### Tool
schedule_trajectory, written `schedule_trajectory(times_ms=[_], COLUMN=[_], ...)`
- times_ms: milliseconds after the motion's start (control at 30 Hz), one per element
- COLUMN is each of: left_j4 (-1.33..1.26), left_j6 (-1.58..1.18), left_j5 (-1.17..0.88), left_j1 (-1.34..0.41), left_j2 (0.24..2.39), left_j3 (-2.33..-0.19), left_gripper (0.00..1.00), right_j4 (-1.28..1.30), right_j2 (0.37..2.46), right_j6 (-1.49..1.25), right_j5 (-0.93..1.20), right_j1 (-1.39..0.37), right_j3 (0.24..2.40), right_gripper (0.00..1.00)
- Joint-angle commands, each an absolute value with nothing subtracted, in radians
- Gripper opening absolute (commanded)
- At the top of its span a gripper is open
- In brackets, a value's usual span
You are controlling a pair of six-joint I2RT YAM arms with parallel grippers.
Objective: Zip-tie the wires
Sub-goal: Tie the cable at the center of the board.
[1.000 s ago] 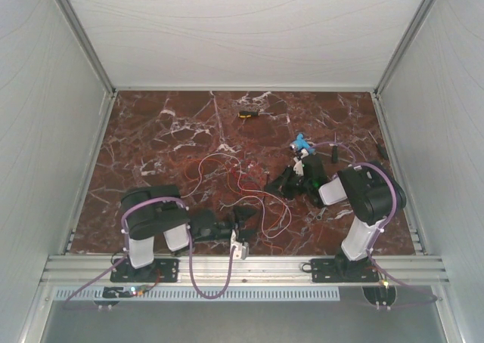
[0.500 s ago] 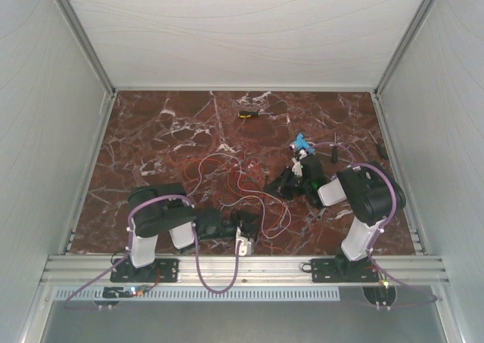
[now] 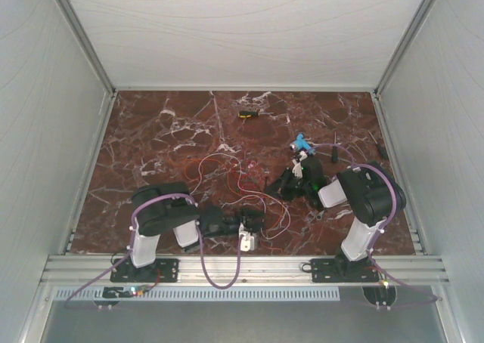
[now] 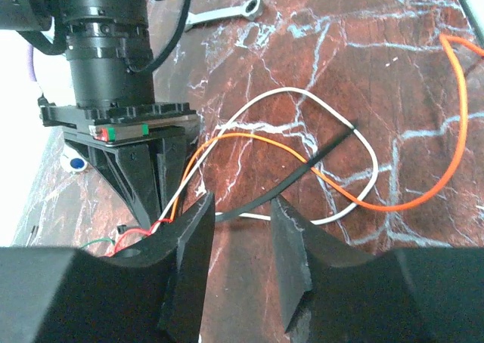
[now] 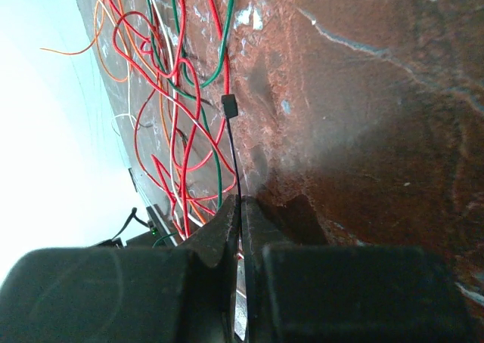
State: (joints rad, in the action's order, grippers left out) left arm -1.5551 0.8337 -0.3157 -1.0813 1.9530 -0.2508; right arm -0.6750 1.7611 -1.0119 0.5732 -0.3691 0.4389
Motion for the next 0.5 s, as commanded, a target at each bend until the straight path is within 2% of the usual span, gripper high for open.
schedule_trajectory(times_ms=[0, 233, 367, 467], left_j4=[-1.654, -1.657, -1.657, -1.657], left_j6=[0.767, 0.729, 0.724, 0.708], left_j5=[-0.379, -0.408, -0.421, -0.425], left_j1=[-1.069, -1.051, -1.045, -1.036], left_j2=[1.953, 1.955, 1.962, 1.964], left_j3=[-0.279, -0.29, -0.296, -0.298], left_gripper=[0.35, 0.29, 0.13, 0.09], right_j4=[-0.608, -0.611, -0.612, -0.611], right_j2=[1.763, 1.748, 1.742, 1.734], right_j6=[-0.991, -0.992, -0.992, -0.99], right_j5=[0.543, 0.541, 0.541, 0.541], right_j1=[-0.379, -0.378, -0.379, -0.378], right_j3=[0.402, 0.393, 0.392, 0.39], right_gripper=[0.0, 0.0, 0.0, 0.0])
